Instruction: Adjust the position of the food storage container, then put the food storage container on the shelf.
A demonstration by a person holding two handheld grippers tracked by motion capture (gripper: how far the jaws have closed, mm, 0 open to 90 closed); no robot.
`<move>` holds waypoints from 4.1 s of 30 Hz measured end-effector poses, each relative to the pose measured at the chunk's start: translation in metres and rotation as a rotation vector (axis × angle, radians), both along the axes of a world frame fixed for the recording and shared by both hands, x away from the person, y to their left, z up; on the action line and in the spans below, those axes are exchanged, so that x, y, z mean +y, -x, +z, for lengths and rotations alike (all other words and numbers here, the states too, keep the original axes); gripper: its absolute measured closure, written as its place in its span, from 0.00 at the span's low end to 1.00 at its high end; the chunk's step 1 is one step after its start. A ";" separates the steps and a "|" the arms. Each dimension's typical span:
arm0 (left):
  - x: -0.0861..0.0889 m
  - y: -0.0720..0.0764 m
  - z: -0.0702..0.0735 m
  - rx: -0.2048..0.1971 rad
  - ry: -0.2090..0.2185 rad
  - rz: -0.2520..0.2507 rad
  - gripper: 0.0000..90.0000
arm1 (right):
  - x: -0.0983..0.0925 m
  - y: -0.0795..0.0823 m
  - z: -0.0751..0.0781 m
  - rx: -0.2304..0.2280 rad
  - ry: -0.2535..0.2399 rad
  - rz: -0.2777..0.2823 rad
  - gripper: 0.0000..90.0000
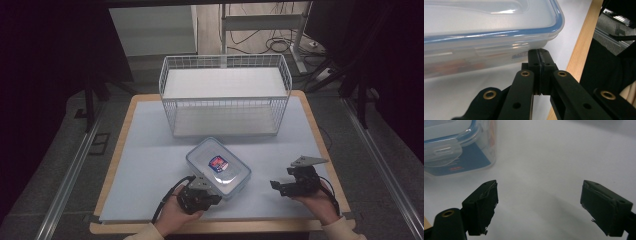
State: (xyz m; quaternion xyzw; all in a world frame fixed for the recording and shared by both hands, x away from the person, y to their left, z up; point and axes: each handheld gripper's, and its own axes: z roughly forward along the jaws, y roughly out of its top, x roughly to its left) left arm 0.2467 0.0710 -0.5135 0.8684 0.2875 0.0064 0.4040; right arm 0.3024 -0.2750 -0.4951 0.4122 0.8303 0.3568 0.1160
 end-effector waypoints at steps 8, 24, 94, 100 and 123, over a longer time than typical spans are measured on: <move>-0.012 -0.008 -0.001 0.006 0.013 0.001 1.00 | 0.000 0.000 0.000 0.000 -0.003 -0.001 0.16; -0.056 -0.036 -0.002 -0.019 -0.015 0.016 1.00 | 0.000 0.000 -0.002 0.008 0.002 0.005 0.17; 0.082 -0.046 0.036 0.028 0.173 0.404 0.30 | -0.004 0.002 0.002 -0.028 -0.026 -0.013 0.17; 0.083 -0.046 0.039 0.037 0.194 0.400 0.28 | -0.005 0.001 0.003 -0.033 -0.028 -0.013 0.17; 0.080 -0.102 0.037 0.168 0.314 0.384 0.25 | -0.003 0.002 0.003 -0.039 -0.028 -0.008 0.17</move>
